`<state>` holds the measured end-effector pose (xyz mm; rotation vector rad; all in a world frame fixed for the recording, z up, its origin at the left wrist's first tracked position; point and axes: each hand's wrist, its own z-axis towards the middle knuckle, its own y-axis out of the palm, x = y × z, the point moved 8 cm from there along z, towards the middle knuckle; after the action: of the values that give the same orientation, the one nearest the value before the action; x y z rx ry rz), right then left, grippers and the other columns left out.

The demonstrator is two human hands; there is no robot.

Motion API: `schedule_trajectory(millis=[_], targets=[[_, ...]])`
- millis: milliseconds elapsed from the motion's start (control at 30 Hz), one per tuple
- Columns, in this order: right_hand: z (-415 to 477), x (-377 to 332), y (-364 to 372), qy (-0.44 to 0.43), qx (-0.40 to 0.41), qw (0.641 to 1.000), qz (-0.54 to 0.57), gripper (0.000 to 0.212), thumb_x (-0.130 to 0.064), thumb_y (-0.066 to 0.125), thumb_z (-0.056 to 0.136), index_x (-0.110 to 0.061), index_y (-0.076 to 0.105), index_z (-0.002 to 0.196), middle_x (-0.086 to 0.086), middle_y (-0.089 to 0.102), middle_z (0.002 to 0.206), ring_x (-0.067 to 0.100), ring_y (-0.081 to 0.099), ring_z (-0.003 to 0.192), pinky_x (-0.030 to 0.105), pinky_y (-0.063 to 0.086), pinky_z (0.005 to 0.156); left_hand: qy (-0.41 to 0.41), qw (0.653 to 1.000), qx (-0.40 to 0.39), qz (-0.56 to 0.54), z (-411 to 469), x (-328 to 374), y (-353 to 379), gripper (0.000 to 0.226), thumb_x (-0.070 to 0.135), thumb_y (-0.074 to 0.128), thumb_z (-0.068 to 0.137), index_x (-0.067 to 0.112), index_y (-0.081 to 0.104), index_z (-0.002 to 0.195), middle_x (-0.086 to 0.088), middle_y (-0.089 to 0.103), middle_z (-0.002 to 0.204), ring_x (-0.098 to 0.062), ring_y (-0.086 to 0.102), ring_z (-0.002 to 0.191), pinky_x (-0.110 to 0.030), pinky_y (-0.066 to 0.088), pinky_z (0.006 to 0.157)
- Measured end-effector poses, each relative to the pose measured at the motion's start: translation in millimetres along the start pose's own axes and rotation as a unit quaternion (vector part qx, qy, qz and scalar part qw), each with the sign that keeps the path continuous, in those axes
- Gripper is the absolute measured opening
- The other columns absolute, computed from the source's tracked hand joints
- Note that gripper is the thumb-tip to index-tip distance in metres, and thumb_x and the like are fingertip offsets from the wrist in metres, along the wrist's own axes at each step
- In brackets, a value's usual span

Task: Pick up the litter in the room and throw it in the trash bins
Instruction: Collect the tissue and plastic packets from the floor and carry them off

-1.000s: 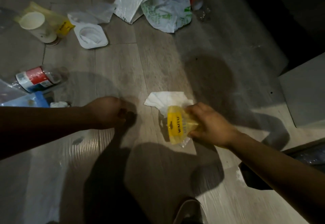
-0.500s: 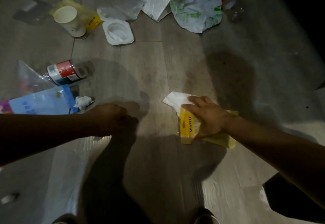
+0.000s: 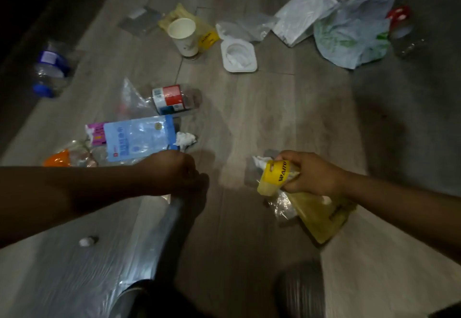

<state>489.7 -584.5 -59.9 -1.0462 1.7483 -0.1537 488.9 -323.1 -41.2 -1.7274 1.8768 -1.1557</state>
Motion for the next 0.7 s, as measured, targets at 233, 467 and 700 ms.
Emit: schedule_trajectory(millis=[233,467,700], targets=[[52,-73,23,-0.039,-0.024,0.998,-0.049,0.042,-0.011,0.082,0.066,-0.021,0.062,0.101,0.001,0.068,0.085,0.008,0.061,0.073,0.023,0.048,0.066,-0.081,0.991,0.087,-0.061,-44,-91,0,0.02,0.029,0.067,0.085,0.021,0.067,0.103,0.002,0.069,0.103,-0.009,0.059,0.084,-0.024,0.048,0.077],[84,-113,57,-0.072,0.02,0.997,-0.014,0.039,-0.013,0.083,0.065,-0.026,0.062,0.096,0.0,0.067,0.084,0.015,0.061,0.077,0.029,0.047,0.072,-0.177,0.978,0.063,-0.093,-102,-159,46,0.041,0.037,0.079,0.071,0.019,0.064,0.104,0.001,0.065,0.099,-0.013,0.06,0.083,-0.027,0.052,0.072],[87,-122,77,-0.064,-0.007,0.998,-0.006,0.038,-0.013,0.082,0.069,-0.025,0.062,0.098,-0.008,0.064,0.082,0.002,0.058,0.072,0.01,0.042,0.061,-0.173,0.976,0.021,-0.134,-119,-169,89,0.076,0.033,0.083,0.067,0.017,0.046,0.132,-0.003,0.054,0.125,-0.017,0.06,0.103,-0.031,0.055,0.086]])
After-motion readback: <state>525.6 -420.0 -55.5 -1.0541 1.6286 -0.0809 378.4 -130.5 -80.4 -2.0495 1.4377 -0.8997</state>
